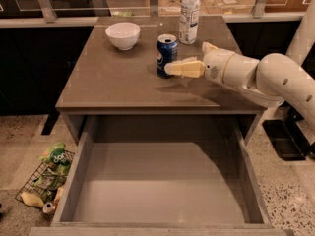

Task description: Place pepsi can into top drawer

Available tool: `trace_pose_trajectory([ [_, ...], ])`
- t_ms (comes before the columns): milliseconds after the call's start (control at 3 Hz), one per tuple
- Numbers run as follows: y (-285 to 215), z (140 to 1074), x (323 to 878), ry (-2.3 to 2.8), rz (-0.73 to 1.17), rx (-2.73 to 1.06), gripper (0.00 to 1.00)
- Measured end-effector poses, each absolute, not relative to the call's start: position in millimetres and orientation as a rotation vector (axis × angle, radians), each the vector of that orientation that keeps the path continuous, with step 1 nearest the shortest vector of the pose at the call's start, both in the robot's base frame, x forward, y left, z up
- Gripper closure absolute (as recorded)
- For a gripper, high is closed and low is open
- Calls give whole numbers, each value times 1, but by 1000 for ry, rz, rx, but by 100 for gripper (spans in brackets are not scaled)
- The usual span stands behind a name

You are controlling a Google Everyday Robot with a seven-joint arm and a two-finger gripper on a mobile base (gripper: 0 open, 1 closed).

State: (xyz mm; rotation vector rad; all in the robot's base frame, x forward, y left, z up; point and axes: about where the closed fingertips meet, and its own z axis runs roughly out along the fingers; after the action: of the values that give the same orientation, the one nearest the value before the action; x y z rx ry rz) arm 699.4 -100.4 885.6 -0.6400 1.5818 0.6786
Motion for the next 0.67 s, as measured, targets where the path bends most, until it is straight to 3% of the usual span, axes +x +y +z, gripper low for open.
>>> trace_pose_trajectory([
  [667,-69,874,710,1553,727,-648,0],
])
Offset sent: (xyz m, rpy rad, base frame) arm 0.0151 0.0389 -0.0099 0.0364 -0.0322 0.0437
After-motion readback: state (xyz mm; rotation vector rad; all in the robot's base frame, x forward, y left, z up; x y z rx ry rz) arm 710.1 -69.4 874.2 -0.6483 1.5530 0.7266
